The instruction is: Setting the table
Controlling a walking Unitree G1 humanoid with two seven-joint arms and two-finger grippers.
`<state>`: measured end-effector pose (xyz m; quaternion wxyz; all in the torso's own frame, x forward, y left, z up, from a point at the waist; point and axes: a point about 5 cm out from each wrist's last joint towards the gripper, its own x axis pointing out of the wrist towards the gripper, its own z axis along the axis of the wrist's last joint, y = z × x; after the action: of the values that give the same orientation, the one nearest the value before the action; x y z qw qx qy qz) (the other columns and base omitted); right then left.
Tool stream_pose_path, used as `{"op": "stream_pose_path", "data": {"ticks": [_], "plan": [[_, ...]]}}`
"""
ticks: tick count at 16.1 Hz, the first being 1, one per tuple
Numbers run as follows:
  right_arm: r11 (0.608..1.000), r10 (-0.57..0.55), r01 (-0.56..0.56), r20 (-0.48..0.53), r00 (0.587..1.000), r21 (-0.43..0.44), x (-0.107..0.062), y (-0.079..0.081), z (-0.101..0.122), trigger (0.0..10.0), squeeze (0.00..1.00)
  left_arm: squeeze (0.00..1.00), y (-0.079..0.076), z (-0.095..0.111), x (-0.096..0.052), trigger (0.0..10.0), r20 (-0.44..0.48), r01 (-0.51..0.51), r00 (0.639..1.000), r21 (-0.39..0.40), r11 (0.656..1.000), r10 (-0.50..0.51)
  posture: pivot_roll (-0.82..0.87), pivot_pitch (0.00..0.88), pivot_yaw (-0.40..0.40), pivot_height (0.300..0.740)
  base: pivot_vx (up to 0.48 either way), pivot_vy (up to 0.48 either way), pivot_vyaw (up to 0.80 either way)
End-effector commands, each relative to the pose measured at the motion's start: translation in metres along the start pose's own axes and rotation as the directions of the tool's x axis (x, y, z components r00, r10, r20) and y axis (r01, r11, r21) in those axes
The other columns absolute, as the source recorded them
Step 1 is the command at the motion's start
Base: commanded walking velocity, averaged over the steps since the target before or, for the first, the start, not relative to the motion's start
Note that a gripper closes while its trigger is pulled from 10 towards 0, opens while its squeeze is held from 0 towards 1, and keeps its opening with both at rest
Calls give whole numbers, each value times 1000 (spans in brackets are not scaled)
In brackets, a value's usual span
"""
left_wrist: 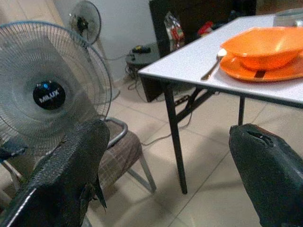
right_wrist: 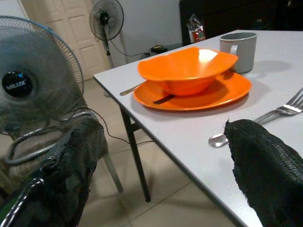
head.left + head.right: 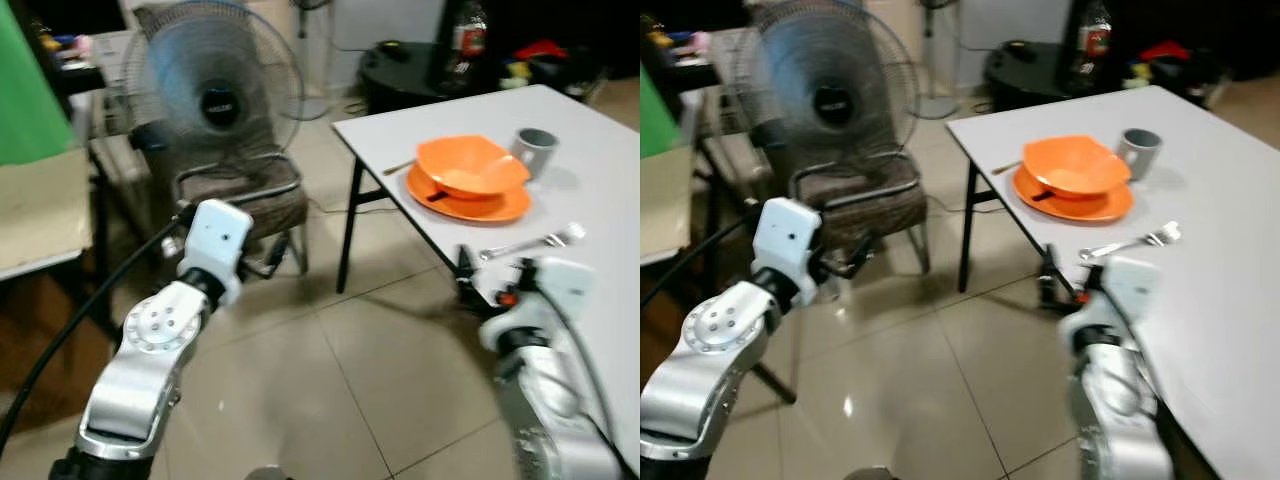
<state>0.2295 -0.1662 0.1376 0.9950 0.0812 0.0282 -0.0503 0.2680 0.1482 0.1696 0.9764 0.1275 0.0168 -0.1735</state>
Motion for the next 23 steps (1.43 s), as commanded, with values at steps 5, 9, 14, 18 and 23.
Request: {"op": "stream_pose_path", "data": {"ticks": [5,9,14,18,23], "plan": [[1000,26,-26,-34,999,17,3,1,-4,10000,1000,0,5,1,2,10000,1,-15,1000,-5,1000,15,100,0,11,740,0,292,0],[997,67,-65,-65,996,33,5,6,-6,10000,0,0,7,-2,-2,10000,-13,-38,999,-12,999,37,101,0,-3,740,0,293,0],[994,88,-83,-73,993,72,6,7,-5,10000,0,0,4,-1,-2,10000,-15,-27,1000,-17,999,27,103,0,-10,740,0,292,0],[983,183,-185,-79,980,-8,7,17,-5,10000,0,0,6,4,-1,10000,10,-46,999,-46,998,47,97,0,-3,740,0,145,200],[965,261,-259,-111,959,35,4,24,-9,10000,0,0,7,4,1,10000,11,-67,998,-39,997,68,99,0,-6,740,0,0,800]]}}
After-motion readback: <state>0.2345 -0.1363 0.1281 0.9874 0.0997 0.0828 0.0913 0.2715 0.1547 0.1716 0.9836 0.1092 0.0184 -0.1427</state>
